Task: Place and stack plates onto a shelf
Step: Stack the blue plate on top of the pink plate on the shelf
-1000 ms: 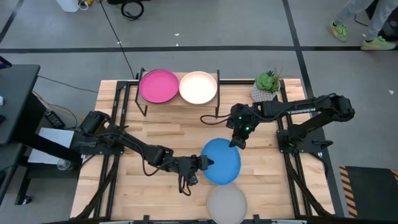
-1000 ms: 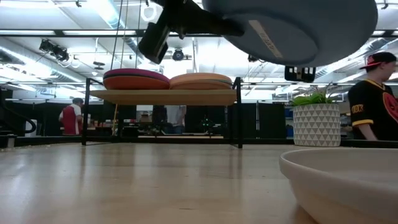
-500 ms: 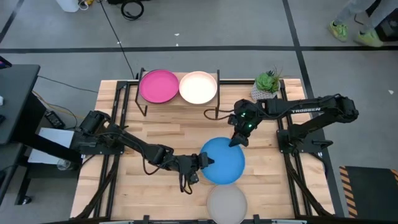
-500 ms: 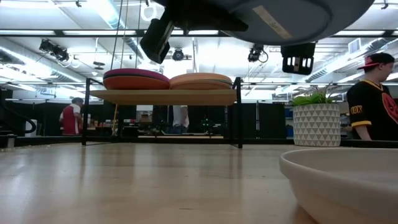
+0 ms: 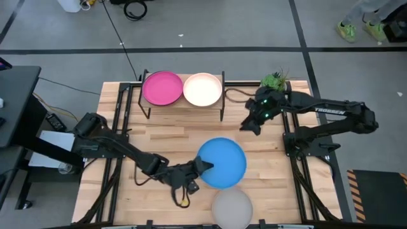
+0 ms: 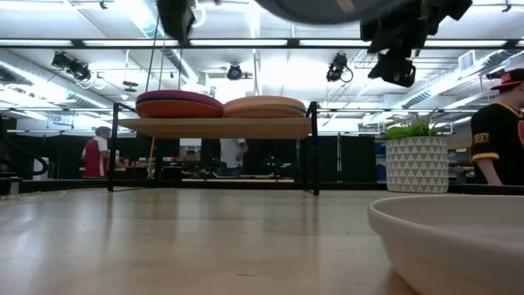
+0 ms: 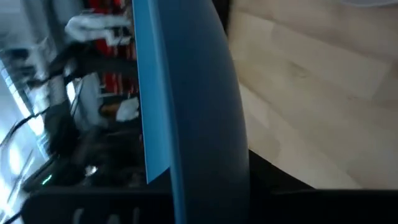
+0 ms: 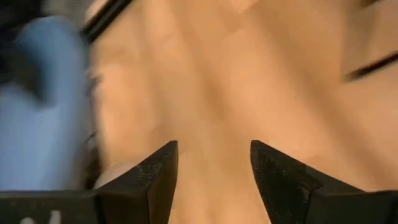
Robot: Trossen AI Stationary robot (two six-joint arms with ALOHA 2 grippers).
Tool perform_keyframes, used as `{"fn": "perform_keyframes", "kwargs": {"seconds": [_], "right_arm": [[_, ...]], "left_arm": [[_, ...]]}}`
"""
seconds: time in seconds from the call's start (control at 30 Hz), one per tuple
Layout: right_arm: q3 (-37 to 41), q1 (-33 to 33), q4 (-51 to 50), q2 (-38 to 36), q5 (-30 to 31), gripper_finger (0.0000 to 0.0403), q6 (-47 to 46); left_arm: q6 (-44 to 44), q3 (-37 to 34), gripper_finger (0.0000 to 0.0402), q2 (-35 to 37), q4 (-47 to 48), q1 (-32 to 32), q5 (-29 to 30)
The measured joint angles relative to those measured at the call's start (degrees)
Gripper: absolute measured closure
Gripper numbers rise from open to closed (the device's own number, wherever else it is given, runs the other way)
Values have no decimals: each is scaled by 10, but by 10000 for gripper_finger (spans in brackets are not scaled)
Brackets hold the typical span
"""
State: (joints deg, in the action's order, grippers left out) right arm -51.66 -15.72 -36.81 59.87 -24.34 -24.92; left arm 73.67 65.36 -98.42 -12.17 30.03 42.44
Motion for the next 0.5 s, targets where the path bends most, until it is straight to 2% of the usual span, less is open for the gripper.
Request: {"fn": "perform_keyframes", "kwargs": {"seconds": [0.17,0.23,0.3,0.5], "right_arm": [[0,-21,-3,-30,123,196,18],[0,-21,-1,-37,155,196,27],[0,-15,3,-42,174,196,33],[0,23,33,-37,205,196,44]], "left_arm": [[-48,0,336,61,57,18,91],[-91,0,336,93,111,18,135],[-158,0,336,125,182,11,174],[-417,0,336,201,449,-40,237]]}}
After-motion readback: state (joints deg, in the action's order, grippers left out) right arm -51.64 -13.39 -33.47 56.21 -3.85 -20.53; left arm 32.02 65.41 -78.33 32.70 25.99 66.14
